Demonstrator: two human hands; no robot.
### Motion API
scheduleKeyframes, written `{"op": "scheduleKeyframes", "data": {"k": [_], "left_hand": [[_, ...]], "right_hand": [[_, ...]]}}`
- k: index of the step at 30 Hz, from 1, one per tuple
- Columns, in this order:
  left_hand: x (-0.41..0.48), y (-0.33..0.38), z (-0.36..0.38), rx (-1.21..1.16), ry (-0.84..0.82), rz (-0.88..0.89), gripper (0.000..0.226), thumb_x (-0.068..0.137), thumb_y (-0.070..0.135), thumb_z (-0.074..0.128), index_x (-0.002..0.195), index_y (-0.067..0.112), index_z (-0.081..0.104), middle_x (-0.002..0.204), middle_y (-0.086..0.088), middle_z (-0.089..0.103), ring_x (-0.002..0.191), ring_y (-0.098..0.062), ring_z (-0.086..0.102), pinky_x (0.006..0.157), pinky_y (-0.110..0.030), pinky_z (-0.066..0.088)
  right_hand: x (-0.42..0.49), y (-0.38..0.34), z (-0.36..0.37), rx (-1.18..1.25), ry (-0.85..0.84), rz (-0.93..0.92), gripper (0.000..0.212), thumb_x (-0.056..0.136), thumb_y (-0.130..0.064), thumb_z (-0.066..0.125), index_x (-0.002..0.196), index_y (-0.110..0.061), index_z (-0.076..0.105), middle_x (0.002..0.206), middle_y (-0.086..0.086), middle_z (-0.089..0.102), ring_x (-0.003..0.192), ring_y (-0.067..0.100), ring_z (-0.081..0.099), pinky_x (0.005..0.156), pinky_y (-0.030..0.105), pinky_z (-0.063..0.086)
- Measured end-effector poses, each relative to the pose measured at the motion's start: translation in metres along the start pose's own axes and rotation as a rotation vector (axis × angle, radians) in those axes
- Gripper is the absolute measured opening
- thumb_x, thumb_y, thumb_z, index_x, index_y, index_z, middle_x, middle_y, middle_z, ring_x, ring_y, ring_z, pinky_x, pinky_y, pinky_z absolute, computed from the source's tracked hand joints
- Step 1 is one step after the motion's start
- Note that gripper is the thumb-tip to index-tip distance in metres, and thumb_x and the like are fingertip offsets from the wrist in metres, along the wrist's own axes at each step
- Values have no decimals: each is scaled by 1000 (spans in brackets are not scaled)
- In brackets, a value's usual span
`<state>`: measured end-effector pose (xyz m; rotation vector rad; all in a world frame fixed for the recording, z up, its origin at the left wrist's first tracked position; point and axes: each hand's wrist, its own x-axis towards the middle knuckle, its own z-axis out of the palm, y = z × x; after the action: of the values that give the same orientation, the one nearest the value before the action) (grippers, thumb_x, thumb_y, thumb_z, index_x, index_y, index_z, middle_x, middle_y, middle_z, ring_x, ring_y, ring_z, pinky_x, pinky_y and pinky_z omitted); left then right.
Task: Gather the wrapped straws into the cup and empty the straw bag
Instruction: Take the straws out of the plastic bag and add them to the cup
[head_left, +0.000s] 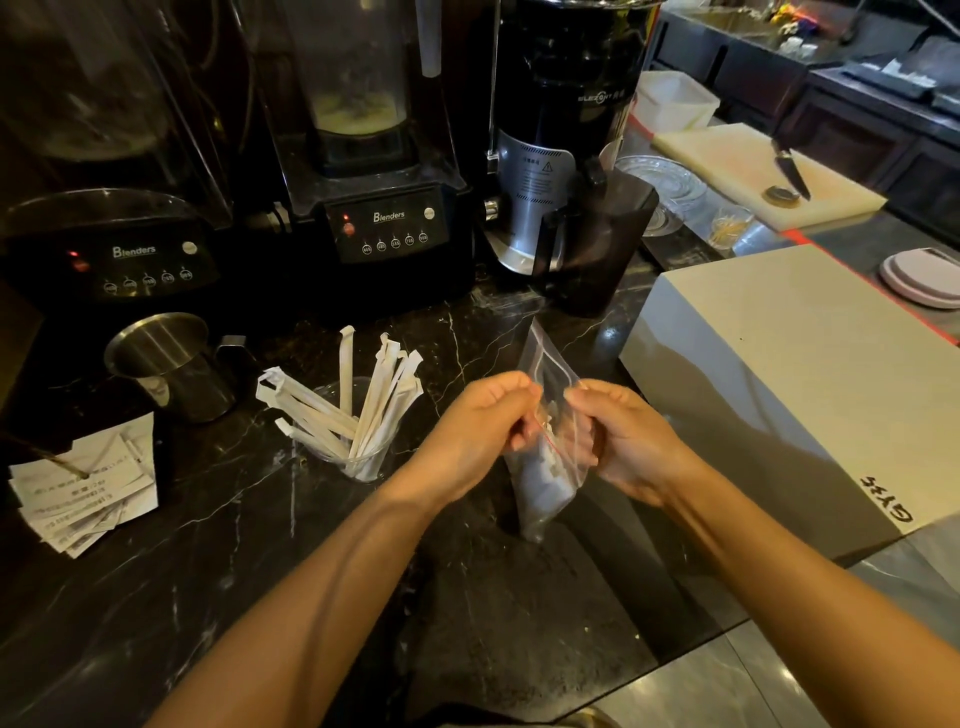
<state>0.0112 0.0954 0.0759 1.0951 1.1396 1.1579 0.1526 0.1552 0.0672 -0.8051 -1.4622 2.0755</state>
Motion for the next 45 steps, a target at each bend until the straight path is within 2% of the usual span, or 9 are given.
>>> {"op": "scheduleKeyframes", "data": {"k": [4,13,24,29,34,37,39,41,45], "left_hand": [[-2,16,-17,305,24,14,38,91,8,40,55,16,50,41,9,55,40,0,43,50,-8,38],[-10,31,-37,713,174,13,35,86,12,46,52,13,53,50,-5,57,34,-3,44,45,-9,38],[-10,39,-27,694,360,88,29,85,9,42,68,-6,59,54,2,61,43,-3,57,51,-19,48],[-4,68,-20,696,178,175,28,86,7,43,61,2,54,54,5,58,44,-1,56,46,-9,45],[6,91,-13,865,47,304,24,86,8,48,65,-1,56,59,-9,63,51,-12,60,50,-18,43],[13,96,-9,968,-47,350,25,86,10,48,62,5,52,59,-7,59,50,-10,56,50,-26,42],[16,98,-5,1064,-102,392,33,85,10,48,53,17,40,50,4,44,43,-5,41,47,-29,35],[16,98,1,1155,-169,466,35,84,14,47,52,22,34,49,5,36,44,-9,34,50,-35,34],[7,93,8,1166,-273,580,28,85,24,43,66,9,56,59,-3,53,56,-17,49,57,-39,42]], "right_hand": [[-5,-19,-3,-184,86,-3,47,92,-5,40,46,-13,50,37,-6,44,34,7,42,38,15,34],[-16,-48,-20,-709,214,26,44,88,-7,48,44,-10,48,34,-2,49,31,3,44,44,13,40],[-23,-53,-23,-825,238,140,43,88,-12,48,45,-9,48,34,-1,46,31,4,45,45,14,43],[-41,-49,-21,-530,-13,89,27,76,-26,66,63,-11,47,51,-1,54,48,9,52,45,18,45],[-40,-30,-32,102,4,71,69,37,-43,88,94,-17,61,96,1,73,78,19,70,59,29,58],[-32,-18,-37,413,-84,238,78,61,-46,77,127,-21,43,120,15,66,103,37,65,82,49,55],[-28,-11,-37,563,-199,289,67,88,-50,42,141,-12,27,139,27,44,127,44,43,109,57,28],[-24,-7,-41,603,-150,354,73,90,-55,30,142,-5,23,145,28,33,135,44,29,112,57,14],[-13,-6,-20,696,-206,322,71,87,-54,41,137,-5,35,139,26,44,132,40,38,107,57,27]]}}
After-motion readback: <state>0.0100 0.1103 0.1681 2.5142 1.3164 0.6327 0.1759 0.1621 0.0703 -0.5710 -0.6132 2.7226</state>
